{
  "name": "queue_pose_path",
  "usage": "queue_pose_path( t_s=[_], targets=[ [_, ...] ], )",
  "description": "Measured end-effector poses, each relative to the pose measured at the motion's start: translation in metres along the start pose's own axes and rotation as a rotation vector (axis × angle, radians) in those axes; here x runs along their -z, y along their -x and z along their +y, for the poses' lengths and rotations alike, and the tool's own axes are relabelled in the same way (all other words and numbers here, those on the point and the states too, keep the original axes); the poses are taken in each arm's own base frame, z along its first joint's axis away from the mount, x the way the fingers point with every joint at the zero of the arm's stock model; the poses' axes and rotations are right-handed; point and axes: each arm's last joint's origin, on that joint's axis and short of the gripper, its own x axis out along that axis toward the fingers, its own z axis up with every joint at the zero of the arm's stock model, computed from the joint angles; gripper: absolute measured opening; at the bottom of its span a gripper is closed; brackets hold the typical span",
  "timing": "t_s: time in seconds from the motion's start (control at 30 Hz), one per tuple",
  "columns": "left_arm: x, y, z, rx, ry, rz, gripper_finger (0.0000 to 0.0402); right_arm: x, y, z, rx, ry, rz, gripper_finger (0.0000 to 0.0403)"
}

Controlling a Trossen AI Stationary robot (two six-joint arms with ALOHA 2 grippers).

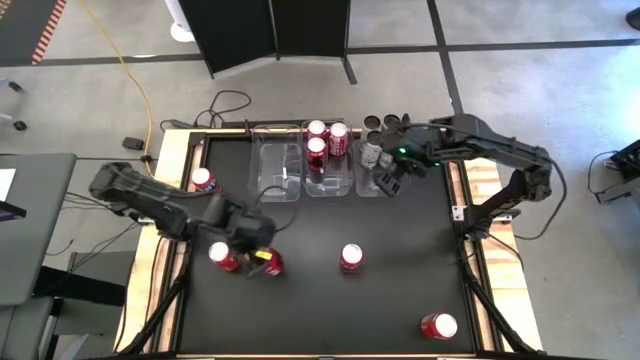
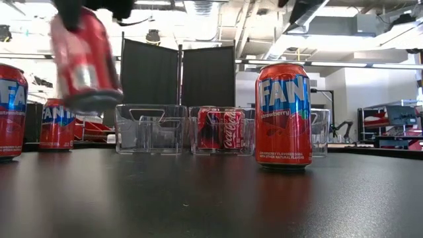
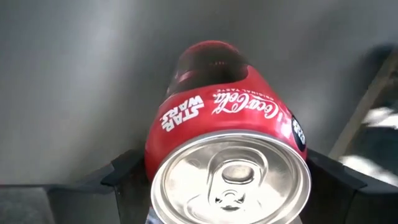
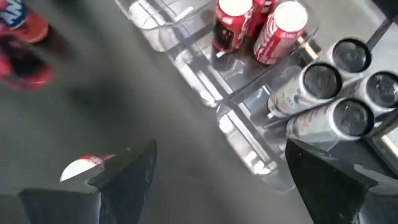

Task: Sort soda cans
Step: Put the red-white soda can into the center transparent bin

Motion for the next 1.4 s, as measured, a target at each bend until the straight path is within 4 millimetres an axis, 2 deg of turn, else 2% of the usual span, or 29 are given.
queue_pose_path(
  t_s=[0.13, 0.23, 0.37, 0.5, 0.67, 0.8, 0.9, 1.07, 1.23, 1.4],
  targets=[
    [-0.036, -0.010, -0.001, -0.114, -0.156, -0.006, 0.0292, 0.012, 0.011, 0.006, -0.019, 0.029, 0.024, 0.0370],
    [-0.066, -0.020, -0.002, -0.135, -0.235, -0.035, 0.0292, 0.026, 0.011, 0.007, 0.011, 0.048, 0.101, 0.0370],
    [-0.097, -0.036, -0.001, -0.165, -0.319, -0.002, 0.0292, 0.048, 0.000, 0.008, 0.010, 0.027, 0.125, 0.0369],
    [-0.117, -0.046, 0.000, -0.189, -0.329, 0.056, 0.0292, 0.075, -0.018, 0.005, 0.030, -0.045, 0.166, 0.0361],
    [-0.125, -0.050, 0.003, -0.204, -0.344, 0.092, 0.0292, 0.104, -0.044, 0.011, -0.054, -0.120, 0.131, 0.0346],
    [-0.129, -0.055, 0.008, -0.204, -0.304, 0.107, 0.0294, 0.117, -0.067, 0.020, -0.174, -0.128, 0.149, 0.0341],
    [-0.130, -0.054, 0.010, -0.202, -0.289, 0.100, 0.0330, 0.120, -0.078, 0.024, -0.204, -0.113, 0.126, 0.0339],
    [-0.133, -0.053, 0.013, -0.200, -0.284, 0.082, 0.0386, 0.114, -0.093, 0.028, -0.264, -0.038, 0.033, 0.0338],
    [-0.135, -0.049, 0.014, -0.209, -0.251, 0.074, 0.0393, 0.100, -0.103, 0.026, -0.297, -0.018, -0.077, 0.0338],
    [-0.131, -0.021, 0.011, -0.212, -0.243, 0.078, 0.0392, 0.085, -0.110, 0.036, -0.393, 0.011, -0.267, 0.0338]
  ],
)
